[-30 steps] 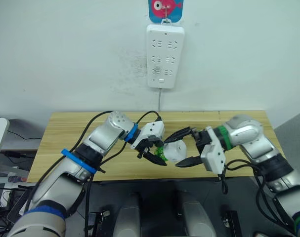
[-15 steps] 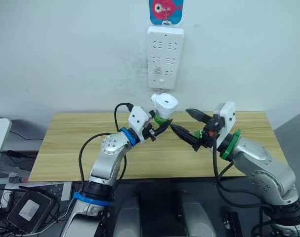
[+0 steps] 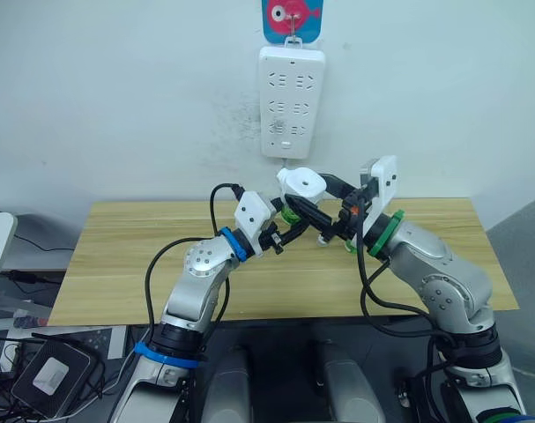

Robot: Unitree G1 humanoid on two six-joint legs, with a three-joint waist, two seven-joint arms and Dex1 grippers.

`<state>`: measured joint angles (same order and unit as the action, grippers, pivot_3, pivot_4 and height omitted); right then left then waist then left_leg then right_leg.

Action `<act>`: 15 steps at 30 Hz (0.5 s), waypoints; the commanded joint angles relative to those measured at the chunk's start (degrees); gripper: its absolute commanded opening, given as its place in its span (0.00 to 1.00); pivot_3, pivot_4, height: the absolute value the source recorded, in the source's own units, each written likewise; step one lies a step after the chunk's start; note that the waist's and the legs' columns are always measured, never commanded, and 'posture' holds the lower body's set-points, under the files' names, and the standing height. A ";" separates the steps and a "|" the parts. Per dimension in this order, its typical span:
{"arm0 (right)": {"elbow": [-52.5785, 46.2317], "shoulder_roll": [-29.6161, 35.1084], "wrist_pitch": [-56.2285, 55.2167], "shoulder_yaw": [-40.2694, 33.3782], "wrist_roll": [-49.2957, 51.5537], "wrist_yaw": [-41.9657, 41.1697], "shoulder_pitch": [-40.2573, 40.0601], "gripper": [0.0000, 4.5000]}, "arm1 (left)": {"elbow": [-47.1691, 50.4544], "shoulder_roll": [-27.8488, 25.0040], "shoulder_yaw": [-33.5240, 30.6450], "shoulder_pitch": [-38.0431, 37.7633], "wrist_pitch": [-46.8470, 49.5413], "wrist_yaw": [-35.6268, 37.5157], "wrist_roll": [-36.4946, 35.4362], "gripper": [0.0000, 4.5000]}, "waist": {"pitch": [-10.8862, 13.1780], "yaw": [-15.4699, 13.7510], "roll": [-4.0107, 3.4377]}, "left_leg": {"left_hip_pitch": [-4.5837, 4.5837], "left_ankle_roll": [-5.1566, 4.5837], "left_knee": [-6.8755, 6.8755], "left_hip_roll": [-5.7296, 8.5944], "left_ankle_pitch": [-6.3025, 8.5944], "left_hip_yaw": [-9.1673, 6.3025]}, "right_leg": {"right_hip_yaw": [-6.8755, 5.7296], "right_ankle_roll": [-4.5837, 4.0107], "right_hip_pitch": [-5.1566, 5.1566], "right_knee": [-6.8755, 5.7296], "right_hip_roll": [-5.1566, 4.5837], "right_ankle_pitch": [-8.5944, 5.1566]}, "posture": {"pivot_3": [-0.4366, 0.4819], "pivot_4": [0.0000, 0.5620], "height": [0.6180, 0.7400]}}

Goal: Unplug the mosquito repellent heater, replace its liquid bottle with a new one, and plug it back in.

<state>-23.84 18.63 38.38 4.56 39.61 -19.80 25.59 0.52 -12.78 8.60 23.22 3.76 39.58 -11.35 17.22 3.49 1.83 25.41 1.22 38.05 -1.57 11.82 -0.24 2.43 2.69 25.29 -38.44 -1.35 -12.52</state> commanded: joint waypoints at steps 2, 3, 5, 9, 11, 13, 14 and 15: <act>-0.86 -1.09 0.18 -0.22 0.04 -0.93 0.37 0.92 | 3.63 0.89 0.54 0.66 -0.09 0.08 -1.18 0.51 | 0.00 0.01 0.00 | 0.00 0.00 0.00 0.00 0.00 0.01 | 0.00 0.00 0.00 0.00 0.00 0.00 | 0.31 0.45 1.00; -0.86 -1.39 0.22 -0.31 0.12 -0.91 0.32 0.86 | 3.83 0.99 0.59 0.56 -0.02 0.04 -1.16 0.51 | 0.00 0.03 0.00 | 0.00 0.00 -0.01 -0.01 0.00 0.00 | 0.00 0.00 0.01 0.00 0.00 0.00 | 0.31 0.45 1.00; -0.89 -1.80 0.27 -0.51 0.09 -1.04 0.28 0.70 | 4.16 1.28 0.59 0.41 0.23 -0.11 -1.21 0.51 | 0.00 0.00 0.00 | 0.00 0.00 -0.01 -0.02 0.00 0.00 | 0.00 0.00 0.01 -0.01 0.02 0.00 | 0.31 0.45 1.00; -0.92 -2.30 0.16 -0.75 -0.35 -1.25 0.08 0.65 | 4.87 1.44 1.00 0.00 0.77 -0.47 -0.64 0.51 | 0.00 0.01 0.00 | 0.00 0.00 -0.02 -0.01 0.00 0.00 | 0.00 0.00 0.00 0.01 0.01 0.00 | 0.31 0.45 1.00; -0.81 -2.52 -0.31 -1.11 -0.72 -0.99 -0.32 0.65 | 5.58 1.14 1.21 -0.62 0.83 -1.24 0.40 0.51 | 0.00 0.02 0.00 | 0.00 0.00 -0.02 -0.02 0.00 0.00 | 0.00 0.00 0.00 0.02 0.01 0.00 | 0.31 0.45 1.00; 0.15 -2.42 -2.04 -1.83 -2.29 -0.79 -1.21 0.65 | 7.25 0.54 0.70 -2.14 1.83 -1.65 -0.01 0.59 | 0.00 0.03 0.00 | 0.00 0.00 -0.03 -0.02 0.00 0.00 | 0.00 0.00 0.01 0.02 0.02 0.00 | 0.33 0.45 1.00; 0.81 -2.17 -3.45 -2.27 -3.66 -0.80 -1.91 0.65 | 8.63 0.15 0.39 -3.33 2.65 -2.00 -0.38 0.67 | 0.00 0.01 0.00 | 0.00 0.00 -0.05 -0.02 0.00 0.00 | 0.00 0.00 0.00 0.04 0.02 0.00 | 0.34 0.45 1.00; 1.35 -2.07 -4.57 -2.69 -4.70 -0.70 -2.45 0.65 | 9.80 -0.19 0.18 -4.32 3.28 -2.32 -0.56 0.73 | -0.01 -0.03 0.00 | 0.00 0.00 -0.08 -0.03 0.00 -0.01 | -0.01 0.00 0.00 0.07 0.02 0.00 | 0.34 0.45 1.00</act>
<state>-22.46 16.32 36.69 3.57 36.79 -20.46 23.98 5.89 -12.64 8.74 20.07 6.49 37.80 -11.26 17.22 3.46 1.83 25.41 1.22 37.96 -1.60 11.82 -0.26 2.41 2.69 25.27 -38.31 -1.34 -12.52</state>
